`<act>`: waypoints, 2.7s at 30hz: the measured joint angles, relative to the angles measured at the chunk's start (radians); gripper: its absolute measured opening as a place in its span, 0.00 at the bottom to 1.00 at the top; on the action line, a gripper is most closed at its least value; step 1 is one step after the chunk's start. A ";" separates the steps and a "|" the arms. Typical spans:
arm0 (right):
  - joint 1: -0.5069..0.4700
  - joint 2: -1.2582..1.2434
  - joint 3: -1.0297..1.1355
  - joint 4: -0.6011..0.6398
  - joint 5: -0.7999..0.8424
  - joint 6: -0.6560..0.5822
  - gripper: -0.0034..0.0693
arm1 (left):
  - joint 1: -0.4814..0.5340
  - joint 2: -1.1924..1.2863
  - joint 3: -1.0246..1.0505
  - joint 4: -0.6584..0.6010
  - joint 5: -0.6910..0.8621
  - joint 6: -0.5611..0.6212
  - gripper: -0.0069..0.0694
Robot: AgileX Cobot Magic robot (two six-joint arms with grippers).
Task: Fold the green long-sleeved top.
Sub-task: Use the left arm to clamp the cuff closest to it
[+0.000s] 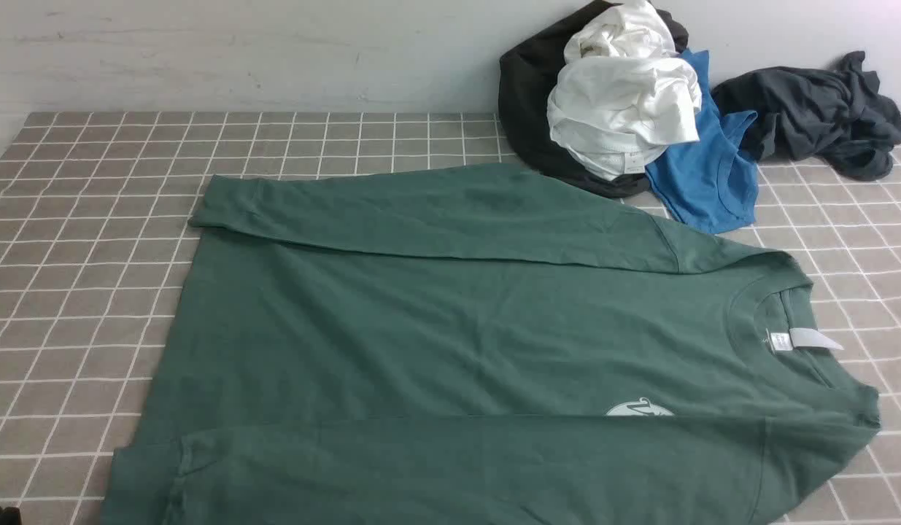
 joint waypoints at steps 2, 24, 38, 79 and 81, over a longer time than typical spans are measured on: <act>0.000 0.000 0.000 0.000 0.000 0.000 0.03 | 0.000 0.000 0.000 0.000 0.000 0.000 0.08; 0.000 0.000 0.000 -0.030 0.000 0.000 0.03 | 0.000 0.000 0.001 0.000 -0.010 0.009 0.08; 0.000 0.000 0.003 -0.153 -0.442 0.018 0.03 | 0.000 0.000 0.006 -0.036 -0.463 0.014 0.08; 0.333 1.246 -0.615 0.080 0.329 -0.137 0.03 | 0.056 1.393 -0.752 -0.116 0.266 0.021 0.61; 0.334 1.259 -0.616 0.090 0.294 -0.154 0.03 | 0.076 1.448 -0.767 -0.116 0.262 0.021 0.65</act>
